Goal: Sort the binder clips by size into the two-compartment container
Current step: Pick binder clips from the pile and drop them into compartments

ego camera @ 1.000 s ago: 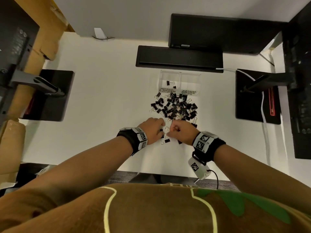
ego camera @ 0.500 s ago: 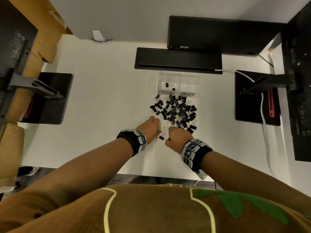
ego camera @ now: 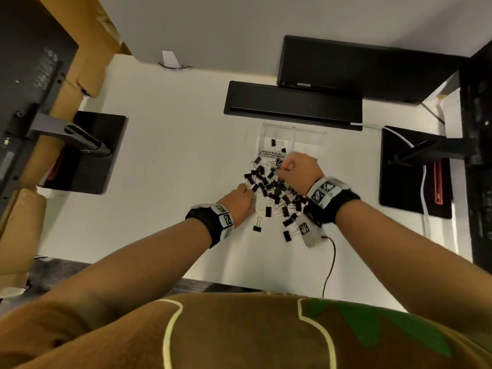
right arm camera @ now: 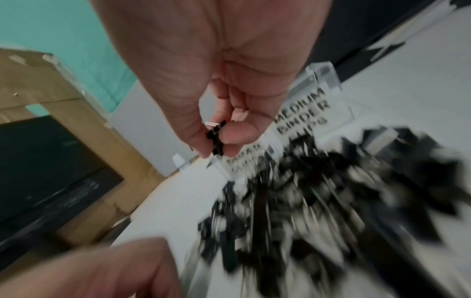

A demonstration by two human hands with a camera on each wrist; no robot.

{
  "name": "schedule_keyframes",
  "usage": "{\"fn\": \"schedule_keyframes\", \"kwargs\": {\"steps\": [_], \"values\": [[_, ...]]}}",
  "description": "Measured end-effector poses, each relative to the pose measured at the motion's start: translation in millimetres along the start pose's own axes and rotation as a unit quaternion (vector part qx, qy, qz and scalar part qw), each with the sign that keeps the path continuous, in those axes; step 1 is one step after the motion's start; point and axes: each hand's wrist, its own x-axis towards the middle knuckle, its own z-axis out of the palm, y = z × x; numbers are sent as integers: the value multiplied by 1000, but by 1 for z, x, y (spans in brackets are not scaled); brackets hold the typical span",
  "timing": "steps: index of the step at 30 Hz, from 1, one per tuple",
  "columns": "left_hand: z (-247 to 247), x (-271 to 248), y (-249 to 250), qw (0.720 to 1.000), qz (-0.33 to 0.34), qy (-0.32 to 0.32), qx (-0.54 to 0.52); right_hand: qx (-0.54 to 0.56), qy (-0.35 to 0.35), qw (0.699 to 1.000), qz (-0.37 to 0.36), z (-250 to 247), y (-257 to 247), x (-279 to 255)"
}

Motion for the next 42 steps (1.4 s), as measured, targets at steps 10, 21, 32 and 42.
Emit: {"fn": "schedule_keyframes", "kwargs": {"steps": [10,21,32,42], "values": [[-29,8,6,995,-34,36,-81,-25,27,999,24,-22,-20,68],[-106,90,43,980,-16,158,-120,-8,-32,999,13,-7,33,-12],[-92,75,49,990,31,131,-42,-97,-74,992,-20,32,68,-58],[-2,-18,29,996,-41,-71,27,-77,-87,985,-124,60,36,-43]]}}
